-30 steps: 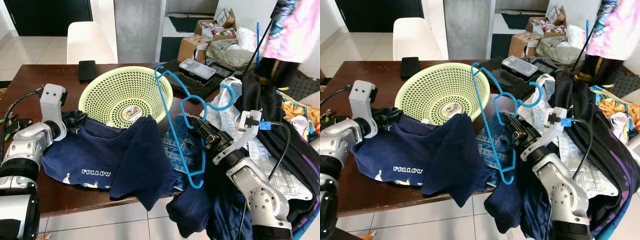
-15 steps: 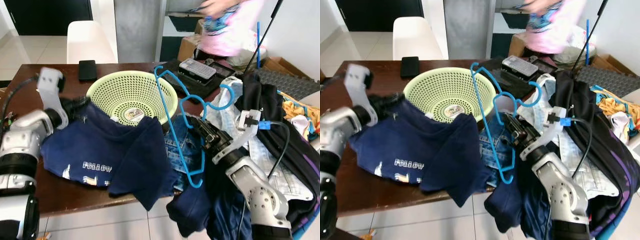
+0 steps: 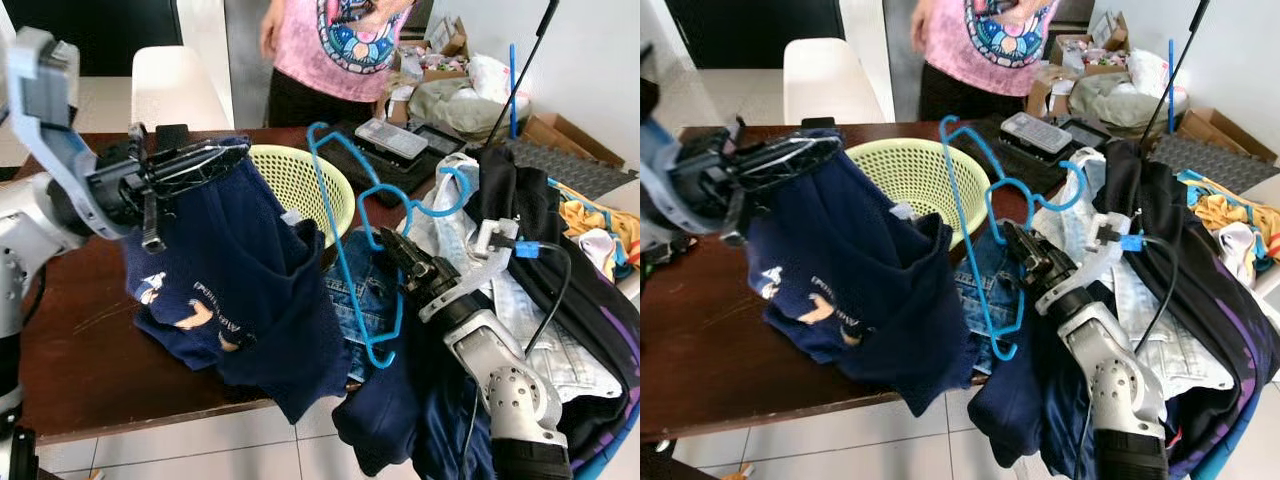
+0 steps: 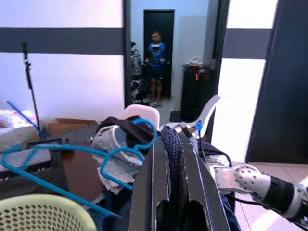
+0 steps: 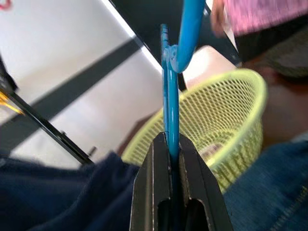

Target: Hang hanger

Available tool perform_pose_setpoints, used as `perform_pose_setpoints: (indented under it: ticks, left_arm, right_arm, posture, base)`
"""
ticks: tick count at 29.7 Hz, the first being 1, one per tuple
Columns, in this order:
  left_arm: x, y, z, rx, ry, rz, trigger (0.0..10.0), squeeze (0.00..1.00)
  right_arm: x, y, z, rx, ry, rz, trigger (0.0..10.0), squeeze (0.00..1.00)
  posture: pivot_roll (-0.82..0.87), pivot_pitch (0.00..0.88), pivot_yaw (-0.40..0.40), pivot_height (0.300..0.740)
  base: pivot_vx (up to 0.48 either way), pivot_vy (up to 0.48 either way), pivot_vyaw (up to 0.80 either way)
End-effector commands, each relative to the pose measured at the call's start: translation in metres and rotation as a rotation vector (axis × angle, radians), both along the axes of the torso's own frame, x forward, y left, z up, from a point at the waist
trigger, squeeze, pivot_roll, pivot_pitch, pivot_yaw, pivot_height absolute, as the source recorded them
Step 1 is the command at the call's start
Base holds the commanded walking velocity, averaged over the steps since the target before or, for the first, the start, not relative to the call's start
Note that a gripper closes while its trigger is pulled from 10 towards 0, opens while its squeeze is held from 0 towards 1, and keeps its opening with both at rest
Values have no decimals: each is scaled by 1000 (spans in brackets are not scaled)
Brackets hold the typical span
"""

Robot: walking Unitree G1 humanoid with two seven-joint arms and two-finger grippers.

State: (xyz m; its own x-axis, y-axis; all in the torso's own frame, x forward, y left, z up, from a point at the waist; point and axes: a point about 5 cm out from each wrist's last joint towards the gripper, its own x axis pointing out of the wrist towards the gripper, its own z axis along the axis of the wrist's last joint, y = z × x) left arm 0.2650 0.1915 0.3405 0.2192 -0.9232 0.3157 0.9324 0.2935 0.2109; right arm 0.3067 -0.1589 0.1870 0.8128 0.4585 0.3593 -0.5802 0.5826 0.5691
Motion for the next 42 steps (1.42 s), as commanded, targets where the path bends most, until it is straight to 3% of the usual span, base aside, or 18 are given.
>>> perform_pose_setpoints:
  ticks: [1,2,3,4,7,11,14,18,22,27,29,33,36,42]
  left_arm:
    - [-6,1,6,28,-24,-3,549,0]
    - [-6,-1,6,22,-31,15,2275,0]
    - [-6,-1,6,22,-31,15,2275,0]
    - [-4,-10,10,-34,-66,63,10000,0]
    - [-4,-10,10,-34,-66,63,10000,0]
    - [-3,-18,21,-123,-109,102,10000,0]
    - [-2,-8,54,-256,-188,264,10000,0]
    - [-10,-8,76,-277,-261,281,10000,0]
    - [-7,-9,74,-259,-241,305,10000,0]
    - [-1,-11,66,-262,-200,325,10000,0]
    - [4,-21,56,-259,-161,321,10000,0]
    - [5,-26,52,-257,-144,320,10000,0]
    - [20,-48,23,-255,-12,346,10000,0]
    - [26,-54,13,-243,16,377,10000,0]
  right_arm:
    - [0,-4,1,31,-11,-9,10000,0]
    - [0,-7,3,76,-23,-9,10000,0]
    - [0,-7,3,76,-23,-9,10000,0]
    - [0,-10,10,139,-67,8,10000,0]
    - [0,-10,10,139,-67,8,10000,0]
    - [-3,-9,21,170,-121,41,10000,0]
    - [-15,-14,94,239,-389,95,10000,0]
    - [-22,-20,131,224,-520,87,10000,0]
    - [-31,-20,154,171,-616,88,10000,0]
    - [-34,-17,156,124,-626,96,10000,0]
    - [-35,-12,152,92,-597,108,10000,0]
    - [-36,-10,150,79,-579,112,10000,0]
    - [-30,12,129,34,-494,138,10000,0]
    - [-29,22,123,17,-470,158,10000,0]
  posture:
    - [70,61,-23,740]
    - [72,54,-20,740]
    - [72,54,-20,740]
    - [81,41,-27,740]
    - [81,41,-27,740]
    - [82,38,-27,740]
    - [92,30,-30,740]
    - [94,23,-28,740]
    - [87,17,-22,740]
    - [83,16,-21,740]
    - [78,14,-19,740]
    - [78,14,-19,740]
    - [73,9,-15,740]
    - [73,8,-17,740]
  base:
    - [0,0,0]
    - [0,0,0]
    - [0,0,0]
    - [0,0,0]
    - [0,0,0]
    - [0,0,0]
    - [0,0,0]
    - [0,0,0]
    - [0,0,0]
    - [0,0,0]
    - [-131,0,0]
    - [-262,0,0]
    - [-326,0,0]
    - [-167,0,0]
